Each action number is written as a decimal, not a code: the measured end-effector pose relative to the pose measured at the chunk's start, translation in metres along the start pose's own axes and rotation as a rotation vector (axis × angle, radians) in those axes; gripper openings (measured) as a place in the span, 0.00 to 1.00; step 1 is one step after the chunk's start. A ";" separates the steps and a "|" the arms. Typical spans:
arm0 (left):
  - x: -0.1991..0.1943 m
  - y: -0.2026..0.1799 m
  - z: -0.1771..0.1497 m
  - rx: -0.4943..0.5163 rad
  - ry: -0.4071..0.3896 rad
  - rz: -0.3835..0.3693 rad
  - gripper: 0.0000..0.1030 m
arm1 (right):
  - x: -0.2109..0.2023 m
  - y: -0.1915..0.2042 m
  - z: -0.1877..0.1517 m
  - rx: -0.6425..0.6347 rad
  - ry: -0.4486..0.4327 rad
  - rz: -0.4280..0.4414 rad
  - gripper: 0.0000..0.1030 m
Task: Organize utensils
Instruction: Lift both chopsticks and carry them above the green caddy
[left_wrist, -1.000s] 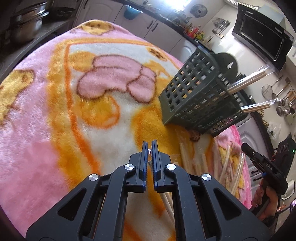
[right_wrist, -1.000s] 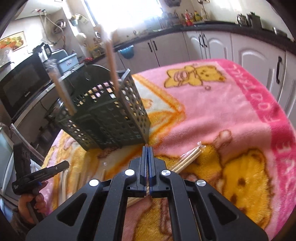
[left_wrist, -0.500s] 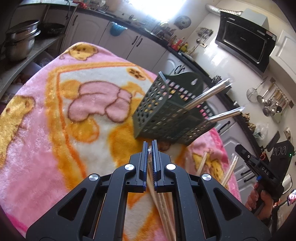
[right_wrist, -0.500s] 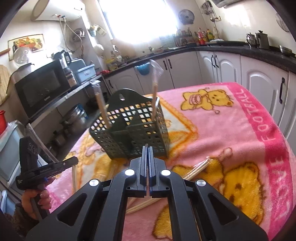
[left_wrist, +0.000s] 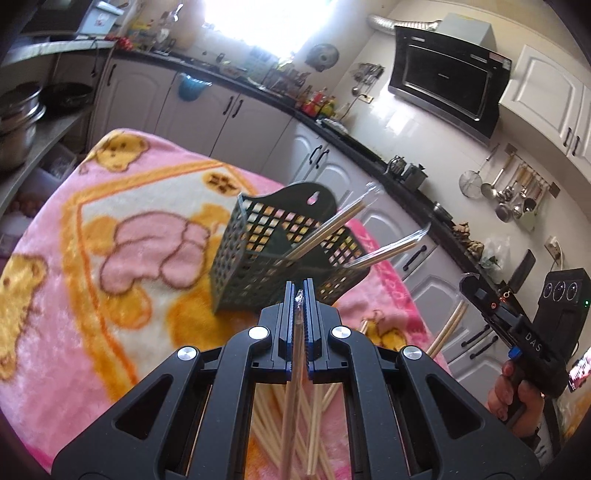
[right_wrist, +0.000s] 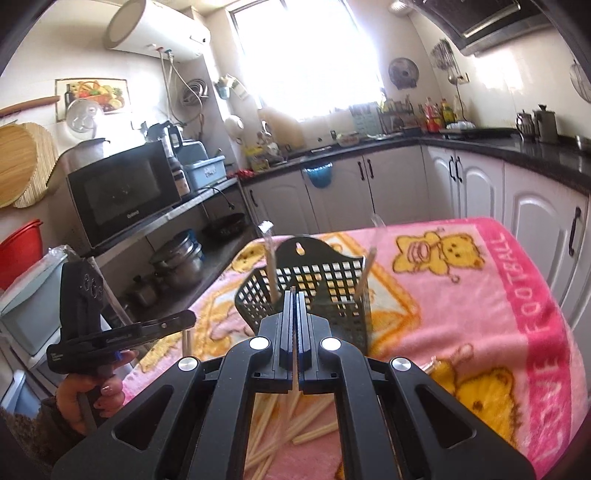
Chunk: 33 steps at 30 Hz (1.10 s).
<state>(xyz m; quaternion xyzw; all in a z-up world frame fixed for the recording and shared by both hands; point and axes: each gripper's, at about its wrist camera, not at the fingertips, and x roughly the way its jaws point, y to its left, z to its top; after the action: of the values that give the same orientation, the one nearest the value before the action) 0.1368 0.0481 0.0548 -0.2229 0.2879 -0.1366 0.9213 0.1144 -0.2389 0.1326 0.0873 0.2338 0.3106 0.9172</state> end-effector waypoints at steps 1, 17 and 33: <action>-0.001 -0.001 0.002 0.005 -0.004 -0.001 0.02 | -0.002 0.001 0.002 -0.006 -0.005 0.001 0.01; -0.017 -0.037 0.047 0.115 -0.102 -0.046 0.02 | -0.010 0.019 0.032 -0.070 -0.079 0.008 0.01; -0.027 -0.080 0.111 0.205 -0.228 -0.113 0.02 | 0.006 0.042 0.090 -0.105 -0.169 0.059 0.01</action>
<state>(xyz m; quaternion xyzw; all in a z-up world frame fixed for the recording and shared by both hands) 0.1712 0.0265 0.1881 -0.1576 0.1532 -0.1905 0.9568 0.1401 -0.2032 0.2219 0.0721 0.1366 0.3411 0.9273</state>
